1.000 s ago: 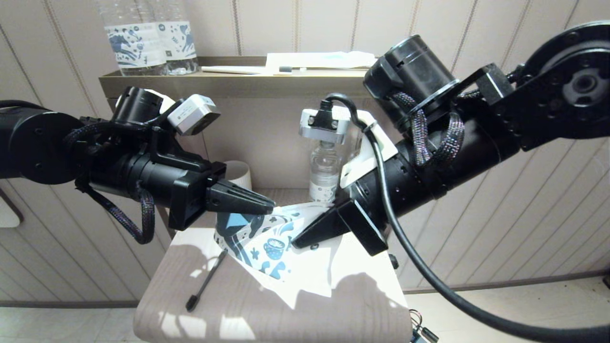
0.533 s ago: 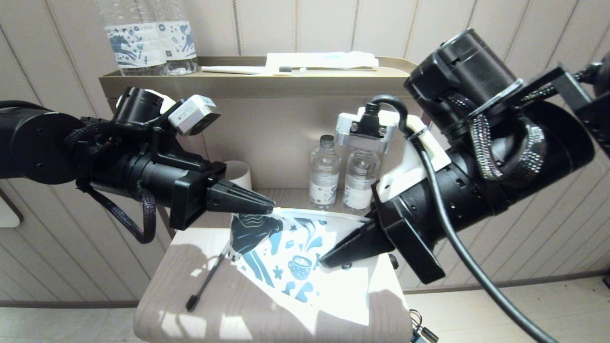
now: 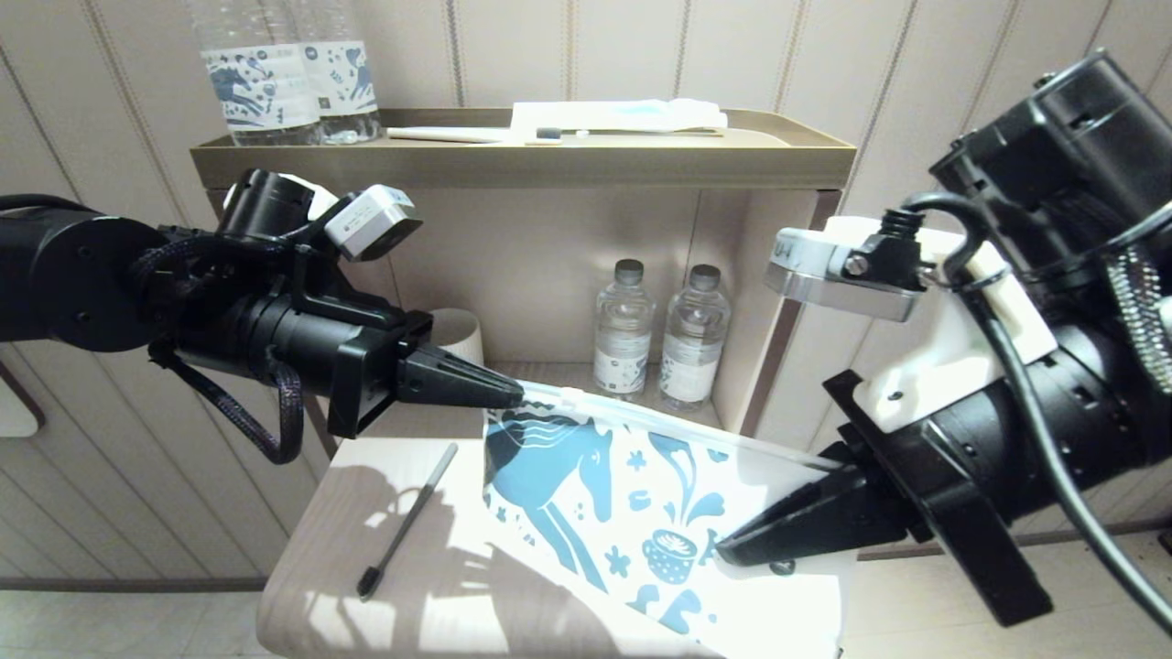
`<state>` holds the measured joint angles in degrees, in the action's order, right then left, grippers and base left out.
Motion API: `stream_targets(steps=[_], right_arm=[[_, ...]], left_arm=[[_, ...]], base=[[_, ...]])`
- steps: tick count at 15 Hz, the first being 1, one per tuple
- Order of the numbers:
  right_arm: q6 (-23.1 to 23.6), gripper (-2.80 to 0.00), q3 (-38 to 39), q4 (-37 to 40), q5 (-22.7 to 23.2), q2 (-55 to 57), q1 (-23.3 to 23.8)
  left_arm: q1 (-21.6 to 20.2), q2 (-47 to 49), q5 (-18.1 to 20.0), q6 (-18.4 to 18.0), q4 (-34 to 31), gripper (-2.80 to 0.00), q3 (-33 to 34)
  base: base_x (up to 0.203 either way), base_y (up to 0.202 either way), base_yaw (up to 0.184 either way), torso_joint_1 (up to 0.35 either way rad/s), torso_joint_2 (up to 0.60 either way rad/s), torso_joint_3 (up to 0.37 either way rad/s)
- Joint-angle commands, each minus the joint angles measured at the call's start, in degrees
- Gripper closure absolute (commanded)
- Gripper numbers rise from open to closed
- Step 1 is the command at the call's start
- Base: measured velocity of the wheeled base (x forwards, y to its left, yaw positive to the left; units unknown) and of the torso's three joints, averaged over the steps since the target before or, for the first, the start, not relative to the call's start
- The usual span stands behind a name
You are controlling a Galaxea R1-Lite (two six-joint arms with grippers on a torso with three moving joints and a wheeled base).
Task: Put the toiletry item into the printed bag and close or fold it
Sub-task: Open the storage bag
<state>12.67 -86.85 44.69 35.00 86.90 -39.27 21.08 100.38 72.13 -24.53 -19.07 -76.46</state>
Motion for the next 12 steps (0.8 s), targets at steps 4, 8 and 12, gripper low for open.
stream_targets(steps=[4, 8, 12], right_arm=[[0.08, 0.0, 3.53, 0.03, 0.24, -4.02, 1.48], [0.47, 0.0, 6.14, -3.43, 0.08, -4.24, 4.22], [0.96, 0.0, 6.78, -4.44, 0.07, -5.16, 4.82]], left_arm=[[-0.07, 0.26, 0.47, -0.17, -0.09, 0.0, -0.09], [-3.5, 2.61, 0.31, 0.08, -0.38, 0.0, -3.78], [-12.77, 6.59, 0.9, 0.38, -1.33, 0.0, -11.28]], base=[[0.0, 0.0, 0.0, 0.0, 0.0, 0.0], [0.0, 0.0, 0.0, 0.0, 0.0, 0.0], [0.0, 0.0, 0.0, 0.0, 0.0, 0.0]])
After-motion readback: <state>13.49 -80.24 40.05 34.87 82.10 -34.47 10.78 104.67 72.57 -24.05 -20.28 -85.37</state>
